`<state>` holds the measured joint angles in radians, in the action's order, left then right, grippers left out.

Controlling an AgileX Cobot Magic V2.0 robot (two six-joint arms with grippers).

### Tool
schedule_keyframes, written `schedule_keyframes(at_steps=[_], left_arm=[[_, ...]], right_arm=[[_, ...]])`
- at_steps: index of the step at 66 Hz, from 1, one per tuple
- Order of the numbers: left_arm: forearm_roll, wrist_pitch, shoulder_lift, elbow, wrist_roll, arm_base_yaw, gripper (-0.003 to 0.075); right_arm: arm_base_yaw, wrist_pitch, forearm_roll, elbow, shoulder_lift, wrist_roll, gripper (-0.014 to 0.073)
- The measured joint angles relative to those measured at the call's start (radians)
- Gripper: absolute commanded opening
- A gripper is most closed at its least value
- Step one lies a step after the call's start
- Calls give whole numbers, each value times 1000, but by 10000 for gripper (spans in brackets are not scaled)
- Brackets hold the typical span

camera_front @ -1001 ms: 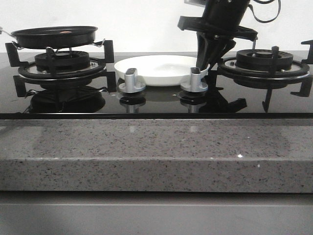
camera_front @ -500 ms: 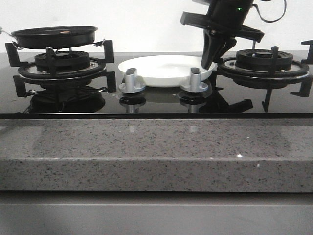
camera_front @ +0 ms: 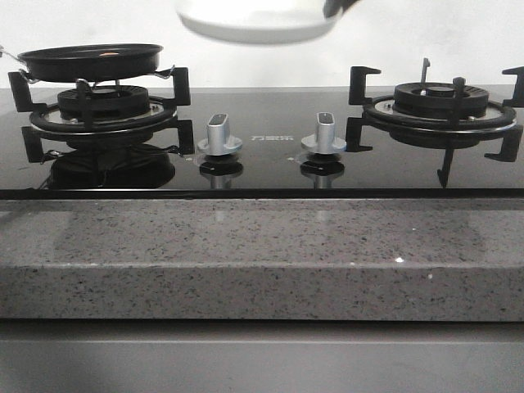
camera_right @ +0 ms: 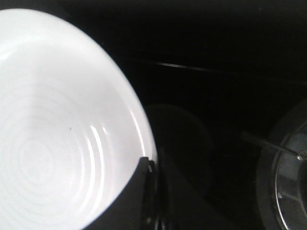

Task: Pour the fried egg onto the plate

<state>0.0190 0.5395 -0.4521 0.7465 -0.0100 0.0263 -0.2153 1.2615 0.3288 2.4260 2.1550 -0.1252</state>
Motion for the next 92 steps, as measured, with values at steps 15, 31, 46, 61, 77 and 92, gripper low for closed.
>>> schedule_keyframes(at_steps=[15,31,46,61,77,92], left_arm=[[0,0,0,0,0,0,461],[0,0,0,0,0,0,461],[0,0,0,0,0,0,461],[0,0,0,0,0,0,461],[0,0,0,0,0,0,461],[0,0,0,0,0,0,461]], right_arm=[[-32,2,-6,-34,-132,-1,-67],[-81,4,-71,-255,-290,-5,-67],[-119,4,-108,-488,-412,-7,-67],[-125,-60,-110,-729,-509,-7,-67],[-125,-213,-110,-925,-524,-7,-67],[-125,-357,-110,-1023,-524,-7,-67]])
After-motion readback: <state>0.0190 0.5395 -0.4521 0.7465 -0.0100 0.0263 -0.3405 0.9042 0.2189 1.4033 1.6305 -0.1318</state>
